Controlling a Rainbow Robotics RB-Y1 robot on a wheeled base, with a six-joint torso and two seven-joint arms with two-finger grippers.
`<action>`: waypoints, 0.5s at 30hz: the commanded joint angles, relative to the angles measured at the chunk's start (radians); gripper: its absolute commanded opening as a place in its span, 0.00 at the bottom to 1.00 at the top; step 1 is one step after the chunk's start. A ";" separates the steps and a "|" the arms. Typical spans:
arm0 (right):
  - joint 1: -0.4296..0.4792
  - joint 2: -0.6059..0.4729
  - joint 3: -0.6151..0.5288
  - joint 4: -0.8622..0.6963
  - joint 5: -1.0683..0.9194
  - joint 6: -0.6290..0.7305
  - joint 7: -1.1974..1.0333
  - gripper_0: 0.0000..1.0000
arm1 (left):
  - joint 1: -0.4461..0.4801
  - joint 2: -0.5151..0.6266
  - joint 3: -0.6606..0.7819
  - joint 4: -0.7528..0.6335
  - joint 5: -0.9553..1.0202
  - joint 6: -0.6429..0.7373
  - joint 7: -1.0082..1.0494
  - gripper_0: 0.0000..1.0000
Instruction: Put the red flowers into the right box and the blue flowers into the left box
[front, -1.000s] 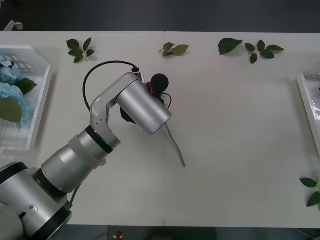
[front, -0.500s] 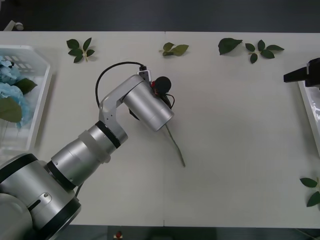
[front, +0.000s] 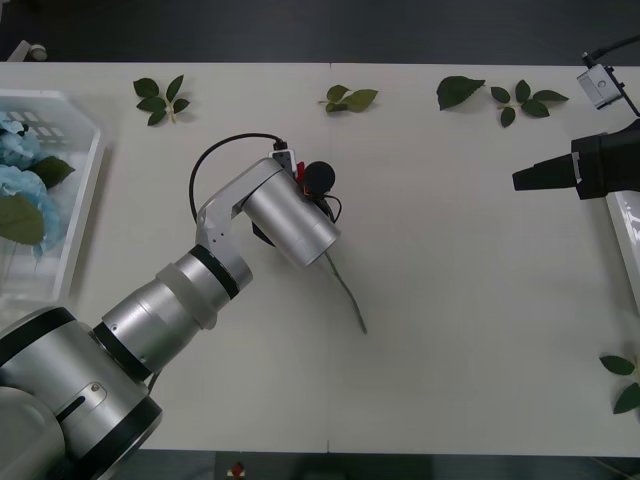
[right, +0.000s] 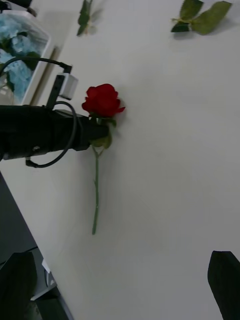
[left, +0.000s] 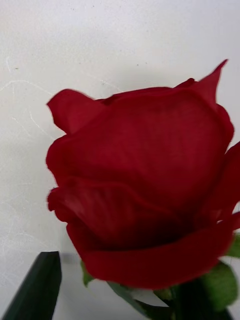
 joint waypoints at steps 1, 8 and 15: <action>0.064 -0.018 -0.075 -0.071 -0.094 0.034 0.130 1.00 | -0.030 -0.012 -0.013 -0.016 -0.005 -0.007 -0.027 0.00; 0.182 -0.018 -0.170 -0.165 -0.209 0.077 0.296 1.00 | -0.030 -0.005 -0.013 -0.020 -0.006 -0.011 -0.030 0.00; 0.243 -0.038 -0.216 -0.223 -0.313 0.097 0.431 1.00 | -0.030 0.077 -0.013 -0.143 0.069 0.024 -0.047 0.00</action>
